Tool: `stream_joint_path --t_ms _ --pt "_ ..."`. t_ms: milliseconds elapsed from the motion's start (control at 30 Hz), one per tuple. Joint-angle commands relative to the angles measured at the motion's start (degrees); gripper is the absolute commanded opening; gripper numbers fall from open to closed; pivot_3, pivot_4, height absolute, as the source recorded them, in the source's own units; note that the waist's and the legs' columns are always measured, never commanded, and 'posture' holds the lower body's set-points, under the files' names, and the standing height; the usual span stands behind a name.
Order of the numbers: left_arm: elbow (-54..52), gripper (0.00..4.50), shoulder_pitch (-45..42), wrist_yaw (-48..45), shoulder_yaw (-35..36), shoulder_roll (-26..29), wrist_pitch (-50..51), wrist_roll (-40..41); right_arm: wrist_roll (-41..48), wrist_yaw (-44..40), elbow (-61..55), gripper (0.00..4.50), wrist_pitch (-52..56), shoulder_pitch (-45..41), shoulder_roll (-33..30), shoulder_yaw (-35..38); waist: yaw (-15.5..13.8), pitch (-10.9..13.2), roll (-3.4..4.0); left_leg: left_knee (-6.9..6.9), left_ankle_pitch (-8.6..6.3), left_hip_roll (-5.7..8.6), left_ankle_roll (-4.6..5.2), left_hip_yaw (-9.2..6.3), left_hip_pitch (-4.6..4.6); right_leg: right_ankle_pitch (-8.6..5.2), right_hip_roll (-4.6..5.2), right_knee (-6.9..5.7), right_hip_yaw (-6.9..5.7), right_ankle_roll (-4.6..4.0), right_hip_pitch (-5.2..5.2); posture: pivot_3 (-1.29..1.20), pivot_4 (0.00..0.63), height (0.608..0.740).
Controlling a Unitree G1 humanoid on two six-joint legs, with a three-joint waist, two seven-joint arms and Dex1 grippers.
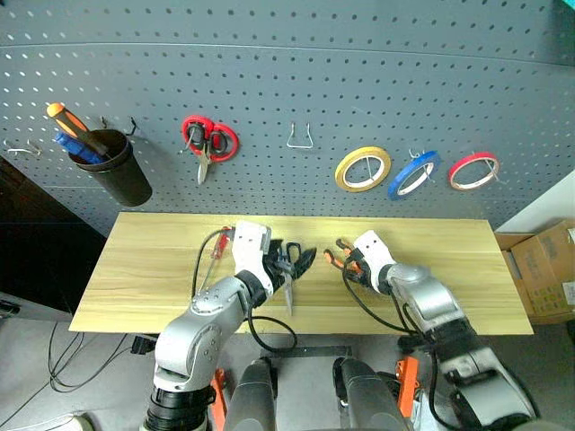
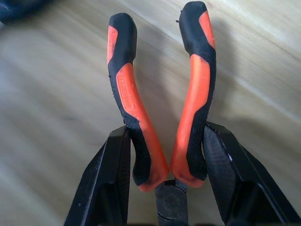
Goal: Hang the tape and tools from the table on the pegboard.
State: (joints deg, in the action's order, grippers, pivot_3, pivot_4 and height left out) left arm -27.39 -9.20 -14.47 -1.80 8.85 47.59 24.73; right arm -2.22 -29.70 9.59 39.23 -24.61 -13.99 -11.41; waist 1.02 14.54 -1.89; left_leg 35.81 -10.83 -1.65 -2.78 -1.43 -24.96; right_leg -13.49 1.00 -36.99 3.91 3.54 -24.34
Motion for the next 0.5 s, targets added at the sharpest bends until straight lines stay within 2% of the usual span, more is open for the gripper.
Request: stream_joint_path --t_ms 33,133,233,367,500 --pt "-6.0 4.50 -0.1 0.2 1.6 -0.1 -3.1 1.2 4.7 1.9 -17.7 1.85 2.1 2.6 2.9 3.8 0.2 0.0 0.01 -0.01 -0.02 -0.02 -0.04 -0.02 0.00 -0.01 -0.02 -0.01 -0.02 0.01 0.00 0.10 0.171 0.740" --pt "-10.2 4.50 0.8 0.5 3.6 0.0 -3.2 3.3 6.9 4.3 -26.4 1.85 3.2 4.7 6.1 4.7 0.2 -0.2 -0.02 -0.01 -0.02 -0.02 -0.05 -0.08 0.00 -0.02 -0.02 -0.02 -0.10 0.03 0.00 0.11 0.143 0.740" --pt "-15.4 4.50 1.5 2.4 5.9 0.0 -2.6 4.6 8.5 6.9 -30.1 1.85 1.7 4.0 9.7 5.1 0.1 -0.6 -0.13 0.02 -0.03 0.00 -0.06 -0.07 0.00 -0.02 0.00 0.02 -0.11 0.02 0.05 0.13 0.123 0.740" --pt "-22.9 4.50 2.4 5.6 7.1 1.8 -0.4 4.9 10.2 9.0 -28.1 1.85 -3.6 -1.9 14.1 5.5 -0.4 -1.7 -0.27 0.13 -0.02 0.01 -0.06 -0.04 0.03 -0.01 0.01 0.01 -0.11 0.02 0.10 0.17 0.096 0.740" --pt "-26.2 4.50 2.4 7.6 7.9 3.2 -0.3 4.7 9.8 12.1 -18.2 1.85 -13.2 -12.7 17.0 8.2 -1.1 -2.6 -0.31 0.15 0.04 -0.02 -0.10 -0.05 0.12 0.13 -0.02 -0.01 -0.17 -0.15 0.15 0.22 0.072 0.740"
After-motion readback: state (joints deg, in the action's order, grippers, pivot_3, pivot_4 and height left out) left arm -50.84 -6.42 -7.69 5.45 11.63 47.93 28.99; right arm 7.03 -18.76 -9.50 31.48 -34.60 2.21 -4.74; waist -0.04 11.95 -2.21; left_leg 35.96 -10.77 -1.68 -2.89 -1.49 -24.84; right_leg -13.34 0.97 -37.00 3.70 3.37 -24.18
